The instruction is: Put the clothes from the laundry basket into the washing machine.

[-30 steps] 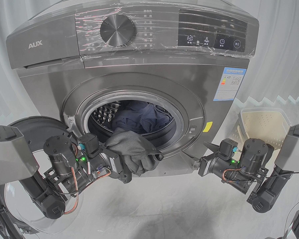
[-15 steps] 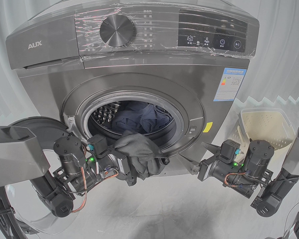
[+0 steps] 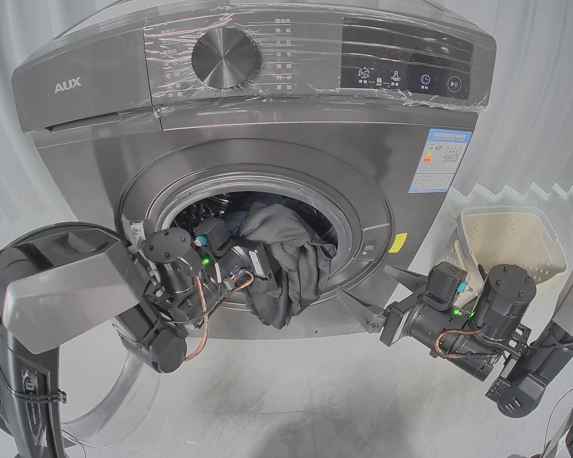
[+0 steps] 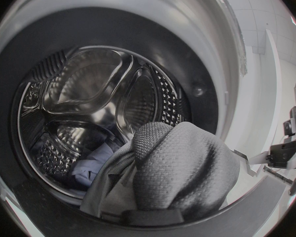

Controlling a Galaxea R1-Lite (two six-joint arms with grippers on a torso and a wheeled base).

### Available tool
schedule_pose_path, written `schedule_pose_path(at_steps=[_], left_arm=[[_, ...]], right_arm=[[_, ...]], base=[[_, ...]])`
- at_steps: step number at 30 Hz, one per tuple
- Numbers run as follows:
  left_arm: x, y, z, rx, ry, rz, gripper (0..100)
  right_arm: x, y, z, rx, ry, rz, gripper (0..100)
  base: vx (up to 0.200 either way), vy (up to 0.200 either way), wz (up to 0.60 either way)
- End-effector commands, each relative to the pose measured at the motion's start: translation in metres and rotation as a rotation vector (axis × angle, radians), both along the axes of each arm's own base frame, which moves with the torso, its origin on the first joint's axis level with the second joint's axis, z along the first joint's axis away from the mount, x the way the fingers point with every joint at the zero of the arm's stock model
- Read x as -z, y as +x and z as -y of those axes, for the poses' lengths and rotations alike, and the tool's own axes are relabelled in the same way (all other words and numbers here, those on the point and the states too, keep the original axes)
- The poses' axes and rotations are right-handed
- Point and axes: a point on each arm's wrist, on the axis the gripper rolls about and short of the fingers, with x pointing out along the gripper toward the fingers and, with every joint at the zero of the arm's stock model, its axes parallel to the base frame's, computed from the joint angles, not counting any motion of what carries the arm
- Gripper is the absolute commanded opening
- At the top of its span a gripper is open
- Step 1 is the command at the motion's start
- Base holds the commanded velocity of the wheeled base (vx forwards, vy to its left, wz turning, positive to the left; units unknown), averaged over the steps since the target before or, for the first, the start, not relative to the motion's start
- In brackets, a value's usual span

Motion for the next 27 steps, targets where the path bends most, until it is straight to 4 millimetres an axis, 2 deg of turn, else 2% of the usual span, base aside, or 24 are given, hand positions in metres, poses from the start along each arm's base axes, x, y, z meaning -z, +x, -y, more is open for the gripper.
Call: schedule_pose_path(at_steps=[1,2,4,11,20,24,27], left_arm=[[0.029,0.036,0.008,-0.047,-0.013,0.003,0],[0.029,0.036,0.008,-0.047,-0.013,0.003,0],[0.035,0.06,0.011,-0.097,-0.036,0.04,0],[0.033,0.098,0.001,-0.193,-0.045,0.043,0],[0.025,0.114,0.003,-0.219,-0.013,-0.017,0],[0.028,0.125,0.005,-0.229,-0.011,-0.019,0],[0.03,0.141,0.0,-0.27,-0.007,0.003,0]], right_arm=[[-0.002,-0.004,-0.003,-0.017,0.004,0.005,100],[-0.002,-0.004,-0.003,-0.017,0.004,0.005,100],[0.0,-0.008,-0.008,-0.038,0.0,-0.001,100],[0.003,-0.013,-0.013,-0.063,-0.009,-0.012,100],[0.011,-0.012,-0.014,-0.064,-0.028,-0.032,100],[0.012,-0.012,-0.014,-0.063,-0.031,-0.038,100],[0.013,-0.012,-0.014,-0.063,-0.032,-0.039,100]], base=[[0.0,0.0,0.0],[0.0,0.0,0.0],[0.0,0.0,0.0],[0.0,0.0,0.0],[0.0,0.0,0.0],[0.0,0.0,0.0],[0.0,0.0,0.0]])
